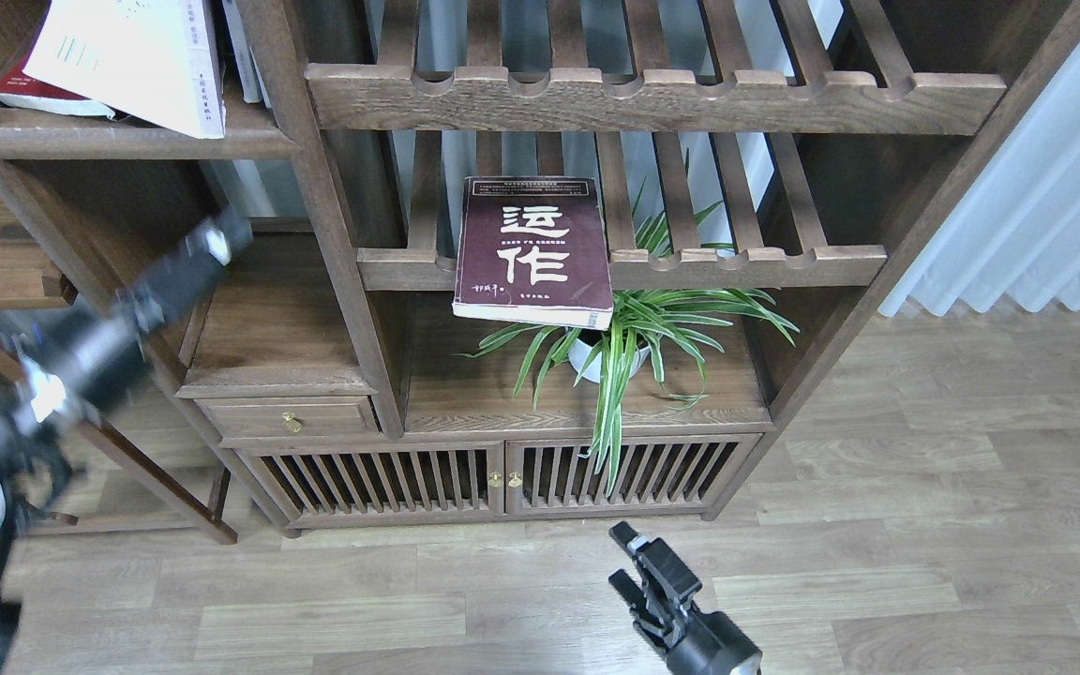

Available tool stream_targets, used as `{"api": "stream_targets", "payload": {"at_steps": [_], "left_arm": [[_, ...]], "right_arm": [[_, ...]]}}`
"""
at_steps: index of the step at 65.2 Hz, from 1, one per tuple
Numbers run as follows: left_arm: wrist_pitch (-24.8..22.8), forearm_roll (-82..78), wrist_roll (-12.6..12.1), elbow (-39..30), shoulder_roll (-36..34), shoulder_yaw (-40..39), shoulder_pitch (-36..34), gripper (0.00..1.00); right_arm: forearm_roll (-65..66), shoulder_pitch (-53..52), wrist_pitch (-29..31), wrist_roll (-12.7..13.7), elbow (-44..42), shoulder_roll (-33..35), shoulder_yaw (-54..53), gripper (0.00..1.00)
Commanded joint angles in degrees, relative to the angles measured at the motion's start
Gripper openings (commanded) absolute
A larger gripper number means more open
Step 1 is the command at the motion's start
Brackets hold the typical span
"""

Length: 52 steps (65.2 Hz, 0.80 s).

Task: Organize books on shelf
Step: 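Push the white booklet into place with the left gripper and withdraw, then reach the right gripper to the maroon book and tip it forward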

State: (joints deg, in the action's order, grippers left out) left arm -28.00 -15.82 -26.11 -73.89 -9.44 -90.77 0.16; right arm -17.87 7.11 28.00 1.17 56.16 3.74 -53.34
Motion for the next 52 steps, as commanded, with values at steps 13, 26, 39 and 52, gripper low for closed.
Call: {"api": "stream_targets", "payload": {"at_steps": [13, 26, 39, 52], "left_arm": [[0.0, 4.5, 0.1, 12.0, -0.5, -5.3, 12.4, 0.99], [0.0, 5.3, 0.1, 16.4, -0.5, -8.7, 12.6, 0.99], [0.0, 5.4, 0.1, 16.5, -0.4, -8.3, 12.5, 0.99], [0.0, 5.4, 0.1, 16.4, -0.4, -7.8, 12.1, 0.99]], "right_arm": [[1.4, -9.8, 0.0, -1.0, 2.3, -3.7, 2.2, 0.98], [0.4, -20.3, -8.1, -3.3, 1.6, -3.7, 8.8, 0.98], [-2.7, -27.7, -16.2, -7.8, -3.9, -3.7, 9.8, 0.98], [-5.4, -33.5, -17.2, -7.9, -6.1, -3.7, 10.2, 0.98]]}}
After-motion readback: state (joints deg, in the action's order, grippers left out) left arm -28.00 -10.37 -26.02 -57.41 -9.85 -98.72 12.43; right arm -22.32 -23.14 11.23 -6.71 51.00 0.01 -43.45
